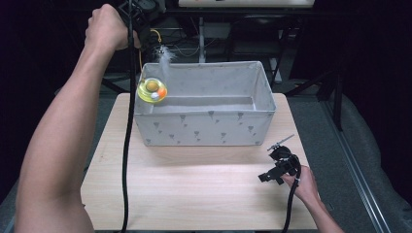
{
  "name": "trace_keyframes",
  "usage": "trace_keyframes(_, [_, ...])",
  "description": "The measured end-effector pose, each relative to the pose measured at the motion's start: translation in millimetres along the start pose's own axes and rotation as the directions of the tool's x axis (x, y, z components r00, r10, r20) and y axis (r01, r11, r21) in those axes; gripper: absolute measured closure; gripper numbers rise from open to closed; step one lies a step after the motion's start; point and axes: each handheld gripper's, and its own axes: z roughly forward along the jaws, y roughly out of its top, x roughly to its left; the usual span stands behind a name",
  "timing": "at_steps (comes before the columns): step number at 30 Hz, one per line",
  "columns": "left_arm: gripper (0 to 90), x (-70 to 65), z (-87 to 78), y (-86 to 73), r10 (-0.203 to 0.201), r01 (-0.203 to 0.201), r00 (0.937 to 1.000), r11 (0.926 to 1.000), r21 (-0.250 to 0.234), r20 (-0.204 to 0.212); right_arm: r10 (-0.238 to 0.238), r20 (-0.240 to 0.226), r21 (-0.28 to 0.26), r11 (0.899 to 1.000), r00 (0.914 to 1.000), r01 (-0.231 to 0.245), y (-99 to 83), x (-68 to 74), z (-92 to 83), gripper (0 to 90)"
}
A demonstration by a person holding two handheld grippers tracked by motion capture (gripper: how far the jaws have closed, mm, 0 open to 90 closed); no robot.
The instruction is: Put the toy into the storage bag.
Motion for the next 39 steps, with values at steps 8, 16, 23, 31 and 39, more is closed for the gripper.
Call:
trace_keyframes(8, [87.7, -1.0, 18.0, 1.3, -0.008, 0.008, 0.9997, 1.0, -0.002, 0.024, -0.002, -0.002, 0.0, 1.0, 1.0, 0.002, 0.1, 0.6, 0.4, 4.6])
trace_keyframes(16, [87.7, -3.5, 37.4, 3.5, -0.012, 0.012, 0.9991, 0.9999, 0.003, 0.041, -0.003, -0.002, 0.0, 1.0, 1.0, 0.003, 0.0, 0.8, 0.4, 4.7])
trace_keyframes(23, [87.7, -3.5, 54.2, 1.6, -0.027, 0.026, 0.9973, 0.9996, 0.014, 0.068, -0.002, -0.003, 0.002, 1.0, 1.0, 0.002, 0.0, 0.8, 0.6, 4.7])
trace_keyframes(31, [87.7, -2.4, 65.5, -5.4, -0.043, 0.041, 0.9959, 0.9989, 0.021, 0.079, -0.007, -0.001, 0.007, 1.0, 1.0, 0.007, 0.3, 1.0, 0.1, 4.7])
trace_keyframes(39, [87.7, -0.2, 80.9, -13.4, -0.05, 0.046, 0.9913, 0.9982, 0.038, 0.122, -0.01, 0.005, -0.001, 1.0, 0.9999, 0.01, 0.8, 0.6, 1.6, 4.7])
